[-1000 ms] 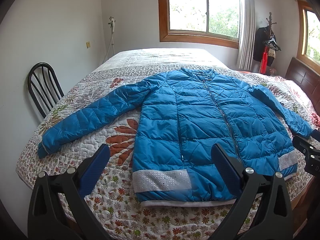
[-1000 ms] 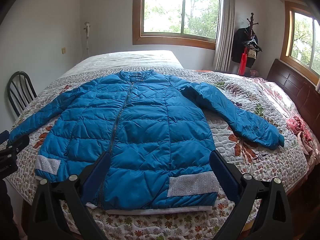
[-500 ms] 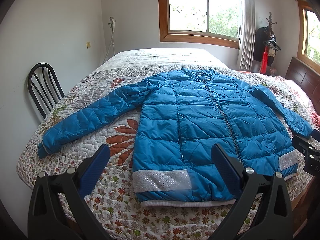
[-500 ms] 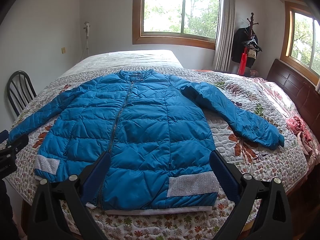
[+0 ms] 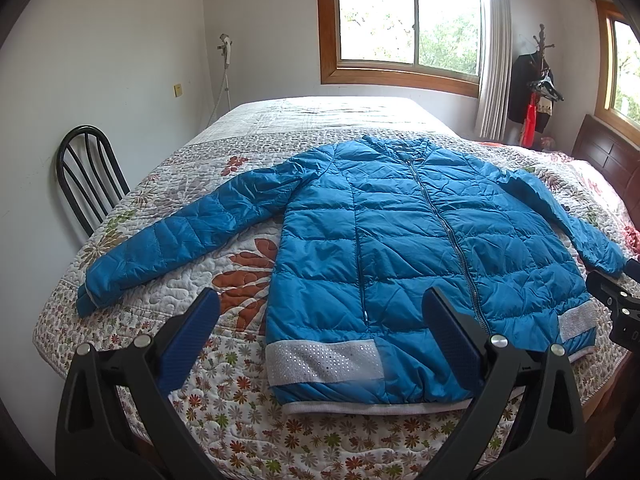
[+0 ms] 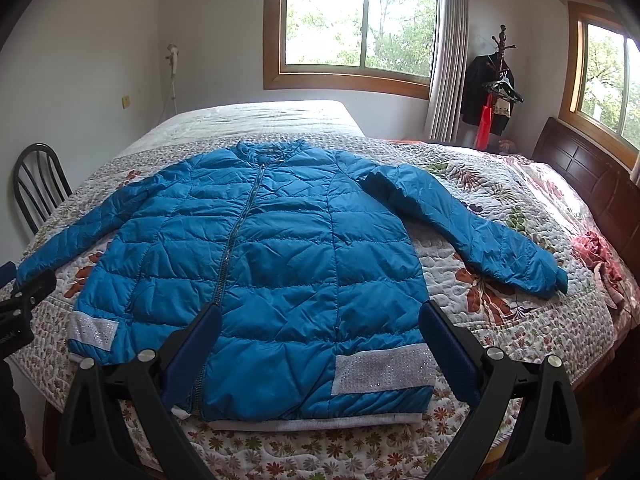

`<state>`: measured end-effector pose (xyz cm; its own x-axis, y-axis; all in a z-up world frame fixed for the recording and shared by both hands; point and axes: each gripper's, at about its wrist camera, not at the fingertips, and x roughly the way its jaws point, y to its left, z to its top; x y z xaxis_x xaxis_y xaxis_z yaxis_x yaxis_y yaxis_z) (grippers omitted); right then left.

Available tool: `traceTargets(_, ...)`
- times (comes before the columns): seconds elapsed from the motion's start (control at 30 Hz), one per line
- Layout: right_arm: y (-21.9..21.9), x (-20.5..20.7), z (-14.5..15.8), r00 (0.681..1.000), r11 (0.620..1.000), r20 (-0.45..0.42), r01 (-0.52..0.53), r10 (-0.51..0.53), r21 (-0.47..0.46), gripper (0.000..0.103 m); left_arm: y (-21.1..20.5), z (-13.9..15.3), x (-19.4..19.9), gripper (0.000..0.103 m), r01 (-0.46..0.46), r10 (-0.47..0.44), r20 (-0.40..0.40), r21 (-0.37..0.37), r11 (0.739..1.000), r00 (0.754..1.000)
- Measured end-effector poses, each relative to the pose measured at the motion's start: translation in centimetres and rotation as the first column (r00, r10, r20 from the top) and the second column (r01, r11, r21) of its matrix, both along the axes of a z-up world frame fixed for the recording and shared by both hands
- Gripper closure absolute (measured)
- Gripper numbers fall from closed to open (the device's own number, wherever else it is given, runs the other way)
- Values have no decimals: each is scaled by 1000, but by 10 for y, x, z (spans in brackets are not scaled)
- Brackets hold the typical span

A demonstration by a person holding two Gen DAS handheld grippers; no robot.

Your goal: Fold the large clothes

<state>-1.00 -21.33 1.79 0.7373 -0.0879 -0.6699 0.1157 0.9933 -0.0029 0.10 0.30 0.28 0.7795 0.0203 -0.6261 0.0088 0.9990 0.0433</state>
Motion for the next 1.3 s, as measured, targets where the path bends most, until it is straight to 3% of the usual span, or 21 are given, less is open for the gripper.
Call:
traceTargets(1.07, 0, 7, -3, 1000, 1000, -6, -1, 1, -4, 4, 5, 0, 1, 3, -5, 5, -6, -2, 1000, 1000)
traceTargets(1.3, -21, 23, -7, 999, 999, -22, 40, -39, 27, 4, 36, -1, 15, 3, -76, 76, -18, -24, 997, 997)
